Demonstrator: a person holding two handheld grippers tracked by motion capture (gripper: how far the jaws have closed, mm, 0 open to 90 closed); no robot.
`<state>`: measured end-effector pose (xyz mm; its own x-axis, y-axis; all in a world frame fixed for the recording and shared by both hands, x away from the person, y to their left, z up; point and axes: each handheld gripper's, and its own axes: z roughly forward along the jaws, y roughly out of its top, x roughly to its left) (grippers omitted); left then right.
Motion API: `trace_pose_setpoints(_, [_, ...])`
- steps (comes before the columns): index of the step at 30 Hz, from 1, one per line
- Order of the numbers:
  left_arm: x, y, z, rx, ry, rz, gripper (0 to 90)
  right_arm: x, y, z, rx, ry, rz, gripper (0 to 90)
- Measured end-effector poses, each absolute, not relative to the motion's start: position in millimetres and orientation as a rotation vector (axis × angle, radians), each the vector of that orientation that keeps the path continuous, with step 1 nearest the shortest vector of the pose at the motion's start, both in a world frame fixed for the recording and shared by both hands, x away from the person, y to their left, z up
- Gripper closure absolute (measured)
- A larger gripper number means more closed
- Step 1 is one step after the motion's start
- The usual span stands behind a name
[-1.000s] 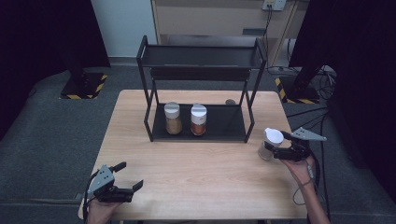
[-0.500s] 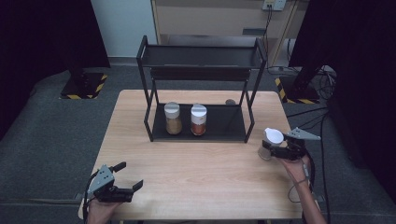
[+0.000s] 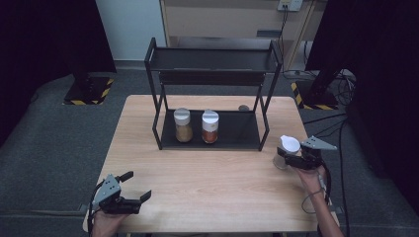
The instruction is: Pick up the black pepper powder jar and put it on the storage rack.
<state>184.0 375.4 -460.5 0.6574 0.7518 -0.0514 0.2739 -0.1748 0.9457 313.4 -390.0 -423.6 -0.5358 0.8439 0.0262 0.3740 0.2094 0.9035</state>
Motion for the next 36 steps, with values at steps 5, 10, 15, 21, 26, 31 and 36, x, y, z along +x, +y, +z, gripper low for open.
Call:
trace_pose_setpoints(5, [184, 376, -461, 1.743, 0.828, 0.526, 0.9, 308, -388, -419, 1.105, 2.018, 1.261, 30.8])
trace_pose_setpoints(10, [184, 375, -461, 1.743, 0.826, 0.527, 0.9, 300, -391, -414, 1.092, 2.026, 1.262, 30.9])
trace_pose_setpoints(15, [184, 375, -461, 1.746, 0.825, 0.527, 0.9, 293, -393, -408, 1.073, 2.032, 1.276, 30.9])
trace_pose_setpoints(21, [184, 375, -460, 1.746, 0.826, 0.528, 0.9, 285, -391, -401, 1.025, 2.053, 1.297, 30.9])
trace_pose_setpoints(26, [184, 375, -460, 1.746, 0.826, 0.528, 0.9, 284, -385, -394, 0.984, 2.083, 1.313, 30.9])
trace_pose_setpoints(31, [184, 375, -460, 1.748, 0.824, 0.528, 0.9, 286, -375, -387, 0.944, 2.117, 1.328, 31.0])
trace_pose_setpoints(36, [184, 375, -460, 1.749, 0.822, 0.528, 0.9, 292, -363, -384, 0.908, 2.139, 1.341, 31.0])
